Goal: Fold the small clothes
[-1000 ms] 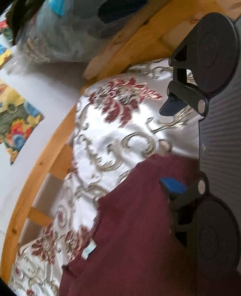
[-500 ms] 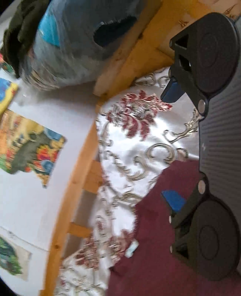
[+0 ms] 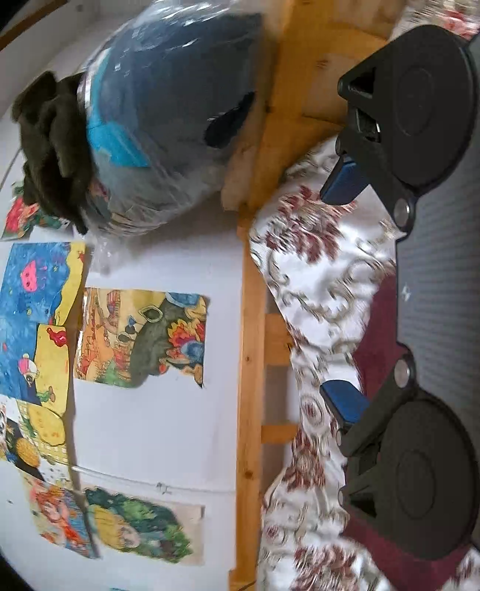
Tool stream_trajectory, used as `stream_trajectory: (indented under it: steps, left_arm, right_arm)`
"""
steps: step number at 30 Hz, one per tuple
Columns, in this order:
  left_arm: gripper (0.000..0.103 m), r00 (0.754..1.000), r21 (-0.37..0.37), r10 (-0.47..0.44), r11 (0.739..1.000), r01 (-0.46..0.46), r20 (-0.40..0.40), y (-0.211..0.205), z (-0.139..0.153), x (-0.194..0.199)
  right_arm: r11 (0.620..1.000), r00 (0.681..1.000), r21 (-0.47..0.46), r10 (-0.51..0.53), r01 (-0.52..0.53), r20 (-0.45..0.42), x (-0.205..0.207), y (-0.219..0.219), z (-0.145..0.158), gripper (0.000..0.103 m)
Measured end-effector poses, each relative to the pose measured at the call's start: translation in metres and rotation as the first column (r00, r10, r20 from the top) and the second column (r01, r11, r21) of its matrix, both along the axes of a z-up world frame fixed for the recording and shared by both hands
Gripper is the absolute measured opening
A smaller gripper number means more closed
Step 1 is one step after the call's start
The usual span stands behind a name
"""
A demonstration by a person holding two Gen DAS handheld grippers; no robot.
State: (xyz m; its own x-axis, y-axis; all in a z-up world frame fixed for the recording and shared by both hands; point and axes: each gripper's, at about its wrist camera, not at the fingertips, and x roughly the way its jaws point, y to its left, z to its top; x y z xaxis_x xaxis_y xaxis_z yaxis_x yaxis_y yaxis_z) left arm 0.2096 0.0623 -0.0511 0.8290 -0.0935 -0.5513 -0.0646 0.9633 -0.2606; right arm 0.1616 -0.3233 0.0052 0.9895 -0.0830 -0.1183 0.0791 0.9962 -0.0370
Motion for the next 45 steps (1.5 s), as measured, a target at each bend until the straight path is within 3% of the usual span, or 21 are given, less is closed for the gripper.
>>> stream_trajectory:
  steps: [4,8,13,16,22,26,30,45]
  left_arm:
    - [0.102,0.998,-0.065,-0.051,0.997,0.048,-0.041,0.001,-0.013,0.005]
    - [0.102,0.993,-0.080,-0.110,0.991,0.107,-0.030,-0.012,-0.021,0.012]
    - [0.102,0.982,-0.001,-0.182,0.983,0.182,-0.051,-0.031,-0.033,0.014]
    - [0.102,0.981,0.001,-0.181,0.983,0.181,-0.074,-0.030,-0.038,0.014]
    - [0.102,0.981,-0.136,-0.124,0.985,0.104,-0.147,-0.016,-0.049,0.025]
    - [0.102,0.981,-0.180,-0.108,0.981,0.078,-0.160,-0.010,-0.052,0.027]
    - [0.102,0.981,-0.175,-0.106,0.982,0.077,-0.165,-0.012,-0.052,0.027]
    - [0.102,0.979,-0.153,-0.117,0.984,0.092,-0.168,-0.015,-0.053,0.027]
  right_arm:
    - [0.998,0.996,-0.033,0.052,-0.055,-0.073,-0.010,0.019,-0.013,0.103]
    - [0.978,0.984,-0.164,0.106,-0.129,-0.142,-0.004,0.051,-0.031,0.103]
    - [0.953,0.965,-0.248,0.117,-0.176,-0.236,0.014,0.077,-0.059,0.103]
    - [0.944,0.959,-0.278,0.104,-0.179,-0.264,0.025,0.086,-0.072,0.103]
    - [0.937,0.954,-0.292,0.108,-0.191,-0.280,0.035,0.091,-0.086,0.103]
    - [0.933,0.942,-0.298,0.101,-0.201,-0.321,0.040,0.092,-0.091,0.103]
    - [0.923,0.926,-0.321,0.088,-0.215,-0.366,0.045,0.096,-0.100,0.103]
    - [0.920,0.926,-0.326,0.086,-0.216,-0.369,0.044,0.097,-0.102,0.103]
